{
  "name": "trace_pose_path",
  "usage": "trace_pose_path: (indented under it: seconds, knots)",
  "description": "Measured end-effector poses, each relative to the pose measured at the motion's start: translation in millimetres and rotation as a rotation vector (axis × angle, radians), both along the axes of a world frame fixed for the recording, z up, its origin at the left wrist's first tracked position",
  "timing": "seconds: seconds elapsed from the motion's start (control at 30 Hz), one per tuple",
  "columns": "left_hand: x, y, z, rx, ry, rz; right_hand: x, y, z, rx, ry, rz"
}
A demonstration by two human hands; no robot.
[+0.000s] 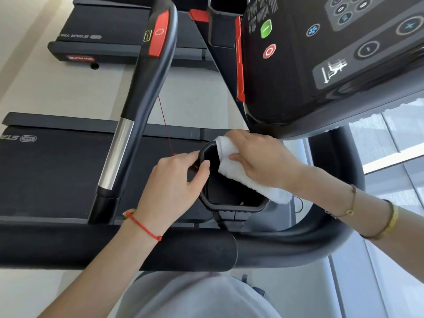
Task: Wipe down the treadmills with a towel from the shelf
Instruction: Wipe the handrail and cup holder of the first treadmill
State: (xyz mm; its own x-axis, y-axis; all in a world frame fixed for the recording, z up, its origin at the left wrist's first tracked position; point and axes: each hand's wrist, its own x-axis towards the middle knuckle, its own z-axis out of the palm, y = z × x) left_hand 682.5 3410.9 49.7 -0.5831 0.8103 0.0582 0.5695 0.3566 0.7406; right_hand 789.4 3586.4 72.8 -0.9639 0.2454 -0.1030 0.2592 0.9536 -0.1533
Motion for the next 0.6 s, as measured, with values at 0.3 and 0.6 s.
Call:
trace_pose_path:
  seconds: [0.3,0.6]
  knots:
    - [-2.4,0.8,-1.8,-0.013,0.01,-0.002,-22.7,-7.8,-6.5,0.17,0.034,0.167]
    - [-2.4,1.4,-4.0,0.034,-0.078,0.027,24.8,-13.2,-10.6,0.007,0.109,-0.2]
